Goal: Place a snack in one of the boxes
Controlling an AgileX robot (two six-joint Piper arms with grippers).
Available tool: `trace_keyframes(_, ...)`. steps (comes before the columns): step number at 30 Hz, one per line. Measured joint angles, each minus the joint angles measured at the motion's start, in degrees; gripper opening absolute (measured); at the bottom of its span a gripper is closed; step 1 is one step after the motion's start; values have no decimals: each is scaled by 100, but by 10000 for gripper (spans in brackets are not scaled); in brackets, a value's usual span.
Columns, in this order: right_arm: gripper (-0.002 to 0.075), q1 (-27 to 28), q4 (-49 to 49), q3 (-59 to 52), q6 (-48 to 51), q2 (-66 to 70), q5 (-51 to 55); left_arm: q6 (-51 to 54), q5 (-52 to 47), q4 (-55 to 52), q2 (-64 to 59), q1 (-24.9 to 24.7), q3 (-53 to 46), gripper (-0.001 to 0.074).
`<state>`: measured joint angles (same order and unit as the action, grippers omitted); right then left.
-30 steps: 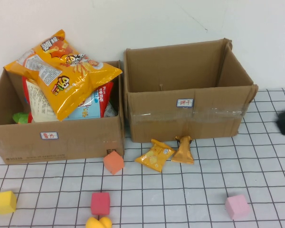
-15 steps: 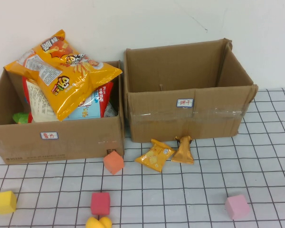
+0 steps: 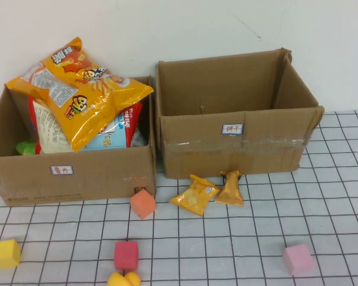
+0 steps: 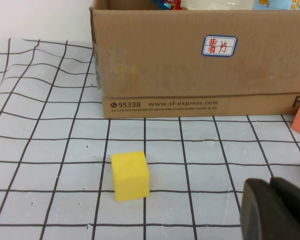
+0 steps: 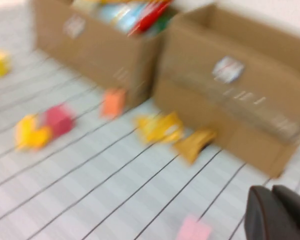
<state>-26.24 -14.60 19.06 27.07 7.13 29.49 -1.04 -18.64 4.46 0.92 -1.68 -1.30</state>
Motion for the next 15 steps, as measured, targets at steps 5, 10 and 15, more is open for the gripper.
trace_keyframes(5, -1, 116, 365, -1143, -546, -85, -1901, 0, 0, 0, 0, 0, 0, -1)
trace_keyframes(10, -1, 822, 573, -1823, -1136, -110, -2403, 0, 0, 0, 0, 0, 0, -1)
trace_keyframes(15, -1, 1406, 1102, -2065, -1922, -541, -2139, 0, 0, 0, 0, 0, 0, -1)
